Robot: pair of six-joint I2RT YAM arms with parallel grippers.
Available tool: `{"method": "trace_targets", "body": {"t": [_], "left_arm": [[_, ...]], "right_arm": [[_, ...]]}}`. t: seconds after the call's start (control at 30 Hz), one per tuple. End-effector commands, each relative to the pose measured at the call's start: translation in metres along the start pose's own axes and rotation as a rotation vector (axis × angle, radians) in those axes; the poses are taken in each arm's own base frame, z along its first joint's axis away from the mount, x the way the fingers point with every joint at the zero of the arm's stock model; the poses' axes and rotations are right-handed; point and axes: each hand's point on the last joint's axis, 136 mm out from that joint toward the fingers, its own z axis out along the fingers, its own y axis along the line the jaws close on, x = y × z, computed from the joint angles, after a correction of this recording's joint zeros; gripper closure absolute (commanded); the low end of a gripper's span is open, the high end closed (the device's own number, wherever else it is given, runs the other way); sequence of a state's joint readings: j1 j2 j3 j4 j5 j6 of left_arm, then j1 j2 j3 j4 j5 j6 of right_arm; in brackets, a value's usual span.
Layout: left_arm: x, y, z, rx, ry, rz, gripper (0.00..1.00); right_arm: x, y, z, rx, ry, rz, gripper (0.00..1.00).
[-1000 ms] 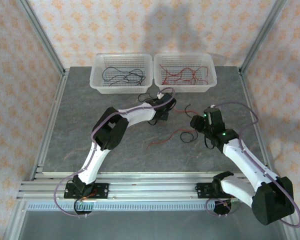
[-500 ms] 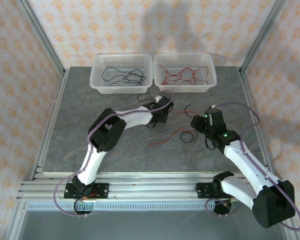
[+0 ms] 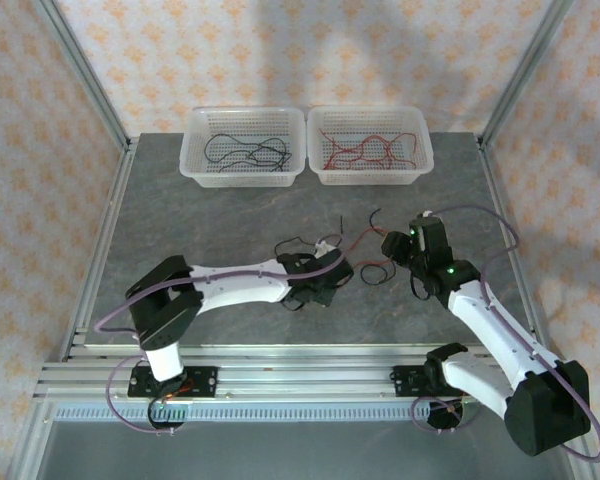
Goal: Untangle the cables
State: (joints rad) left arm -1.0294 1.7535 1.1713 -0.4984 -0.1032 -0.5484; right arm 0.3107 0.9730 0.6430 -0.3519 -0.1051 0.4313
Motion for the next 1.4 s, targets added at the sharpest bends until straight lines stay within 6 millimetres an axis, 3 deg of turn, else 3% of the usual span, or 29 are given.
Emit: {"method": "trace_targets", "body": {"t": [0.0,0.1,0.23,0.37,0.5,0.6,0.73,0.9,1.23,1.37], "left_arm": [[0.008,0.021,-0.016,-0.060,0.014,-0.074,0.54],[-0.013,0.023,-0.035,-0.072,-0.049,-0.088,0.39],[-0.044,0.032,-0.056,-0.118,-0.105,-0.096,0.33],[-0.056,0.075,-0.059,-0.214,-0.115,-0.173,0.33],[-0.050,0.123,-0.044,-0.237,-0.107,-0.284,0.35],[-0.042,0.140,-0.030,-0.199,-0.089,-0.346,0.37],[-0.032,0.142,-0.008,-0.124,-0.060,-0.389,0.40],[-0.039,0.129,0.010,-0.031,-0.070,-0.417,0.42],[-0.023,0.147,0.052,-0.131,-0.003,-0.432,0.50],[-0.028,0.146,0.066,-0.132,-0.025,-0.413,0.56]], "right_arm": [[-0.005,-0.001,-0.003,0.008,-0.014,0.017,0.42],[-0.007,0.000,-0.004,0.008,-0.015,0.015,0.42],[-0.006,0.000,-0.009,0.004,-0.017,0.015,0.42],[-0.002,0.000,-0.010,-0.014,-0.008,0.027,0.42],[0.005,0.004,-0.007,-0.045,0.014,0.043,0.42],[0.006,0.007,-0.004,-0.055,0.024,0.043,0.42],[0.006,0.008,-0.002,-0.054,0.028,0.040,0.42],[0.009,0.008,0.000,-0.060,0.037,0.046,0.42],[0.013,0.006,0.000,-0.058,0.041,0.045,0.42],[0.013,0.006,0.001,-0.062,0.043,0.046,0.42]]}}
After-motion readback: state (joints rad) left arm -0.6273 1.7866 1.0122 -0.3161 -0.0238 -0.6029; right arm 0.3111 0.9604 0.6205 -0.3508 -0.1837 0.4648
